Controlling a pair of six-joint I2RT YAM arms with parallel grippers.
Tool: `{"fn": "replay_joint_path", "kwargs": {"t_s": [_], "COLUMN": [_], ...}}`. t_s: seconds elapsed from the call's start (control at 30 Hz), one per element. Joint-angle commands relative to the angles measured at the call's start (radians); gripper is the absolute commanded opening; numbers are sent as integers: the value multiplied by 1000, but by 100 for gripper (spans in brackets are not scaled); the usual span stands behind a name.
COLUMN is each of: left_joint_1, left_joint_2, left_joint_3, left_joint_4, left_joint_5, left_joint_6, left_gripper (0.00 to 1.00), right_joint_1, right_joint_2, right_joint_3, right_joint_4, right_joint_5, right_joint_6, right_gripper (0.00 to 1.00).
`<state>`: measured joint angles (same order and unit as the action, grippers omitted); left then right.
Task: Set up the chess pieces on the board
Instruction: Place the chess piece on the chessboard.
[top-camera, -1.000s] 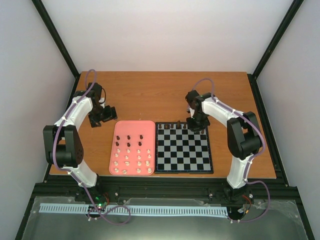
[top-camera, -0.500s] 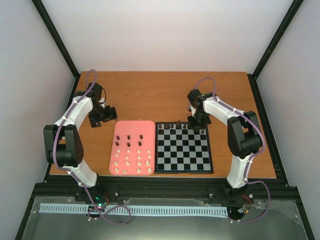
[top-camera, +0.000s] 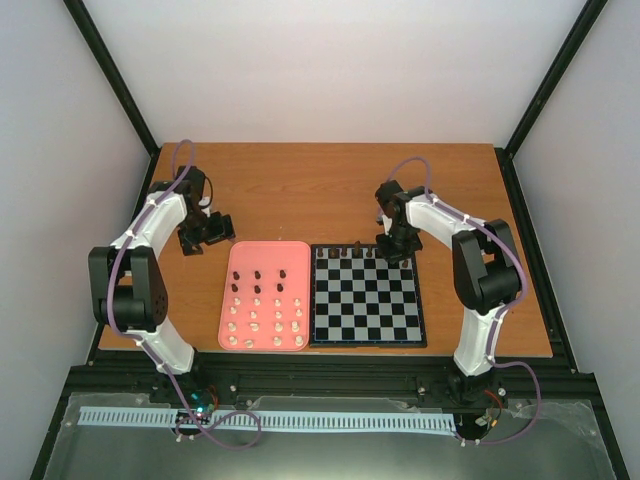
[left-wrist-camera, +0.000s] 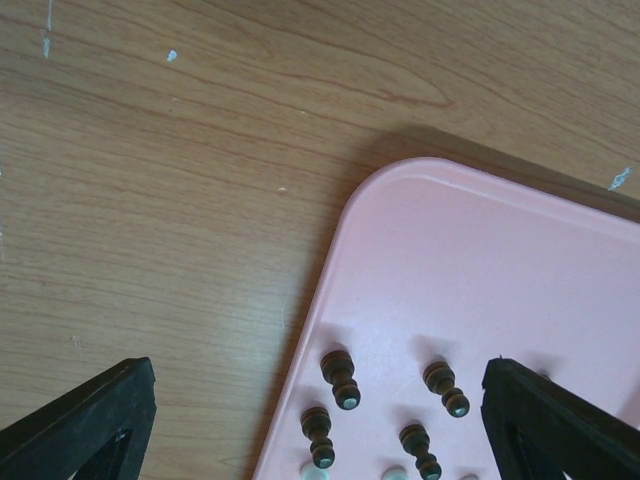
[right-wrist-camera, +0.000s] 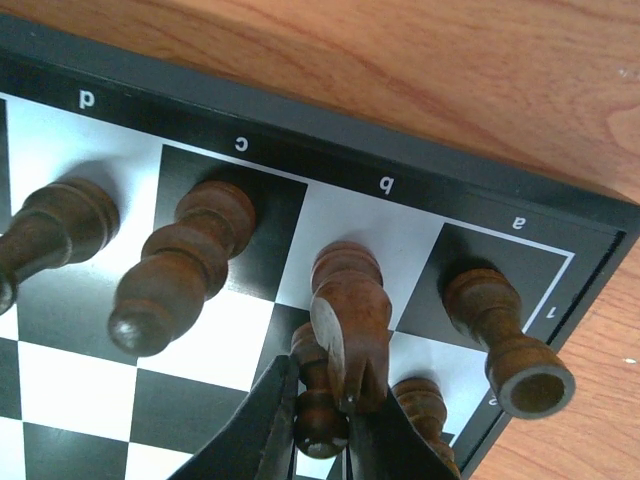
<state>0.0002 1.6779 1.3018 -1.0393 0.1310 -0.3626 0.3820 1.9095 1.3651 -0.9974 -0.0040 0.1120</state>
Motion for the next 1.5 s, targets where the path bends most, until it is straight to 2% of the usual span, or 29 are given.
{"fn": "replay_joint_path", "kwargs": {"t_s": [0.0,0.47,1.13,1.37,1.47], "left_joint_1": [0,0,1,0,0], "left_joint_2": [15,22,22,19,18], "left_joint_3": [43,51,49,48,50], "left_joint_4": [-6,-8,-4,-8,-7], "left_joint_5": [-5,-4,3,0,-1], "left_joint_6": [12,12,9,10,11], "left_gripper": [100,100,100,100,100], "right_joint_1": [-10,-9,-8,-3,23], "right_joint_2": [20,22,-83,-142,-172], "right_joint_3": [-16,-34,-44,37,80], "right_joint_4": [14,15,-1,-55,-81], "right_joint_5": [4,-8,-49,-39,-45], "right_joint_6": [-12,-14,-14,2,7], "right_gripper": [3,4,23,29,35]}}
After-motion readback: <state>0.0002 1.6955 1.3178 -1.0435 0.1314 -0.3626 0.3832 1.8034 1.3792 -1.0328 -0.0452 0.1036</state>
